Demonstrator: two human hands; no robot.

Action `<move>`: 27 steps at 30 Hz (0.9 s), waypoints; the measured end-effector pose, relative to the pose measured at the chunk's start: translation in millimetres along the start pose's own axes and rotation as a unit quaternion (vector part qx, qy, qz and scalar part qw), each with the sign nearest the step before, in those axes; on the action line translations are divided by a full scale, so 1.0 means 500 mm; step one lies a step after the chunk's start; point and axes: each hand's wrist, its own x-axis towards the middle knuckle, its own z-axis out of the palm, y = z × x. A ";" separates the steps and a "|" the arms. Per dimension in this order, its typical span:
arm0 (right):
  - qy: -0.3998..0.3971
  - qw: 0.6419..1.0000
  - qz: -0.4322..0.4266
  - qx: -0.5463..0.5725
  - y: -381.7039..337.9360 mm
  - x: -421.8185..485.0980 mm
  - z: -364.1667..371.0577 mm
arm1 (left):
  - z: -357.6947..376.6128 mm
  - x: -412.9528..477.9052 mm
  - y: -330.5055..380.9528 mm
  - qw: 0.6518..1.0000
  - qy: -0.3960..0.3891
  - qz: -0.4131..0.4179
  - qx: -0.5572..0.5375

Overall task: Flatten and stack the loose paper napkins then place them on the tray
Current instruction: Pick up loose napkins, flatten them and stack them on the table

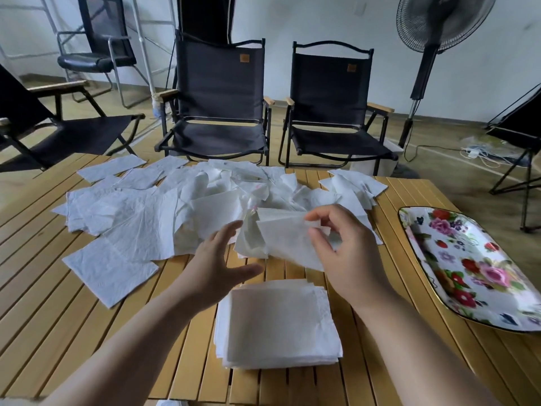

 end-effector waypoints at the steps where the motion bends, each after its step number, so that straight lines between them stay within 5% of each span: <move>1: 0.005 1.000 0.009 0.025 -0.016 -0.003 -0.006 | -0.003 -0.005 0.012 1.000 -0.010 -0.002 -0.028; 6: 0.038 0.970 0.106 0.214 -0.081 -0.017 -0.036 | -0.015 -0.029 0.063 0.952 -0.132 -0.018 -0.277; 10: 0.036 0.938 0.226 0.261 -0.076 -0.012 -0.053 | -0.021 -0.040 0.071 0.929 -0.124 -0.042 -0.345; 15: -0.103 0.871 0.377 0.296 -0.040 -0.017 -0.067 | -0.035 -0.050 0.053 0.950 -0.106 -0.050 -0.291; 20: -0.195 0.873 0.401 0.198 -0.022 -0.024 -0.069 | -0.042 -0.058 0.047 0.959 -0.156 -0.079 -0.224; 27: -0.439 0.784 0.435 0.063 -0.003 -0.036 -0.086 | -0.029 -0.059 0.032 0.970 -0.182 -0.132 -0.095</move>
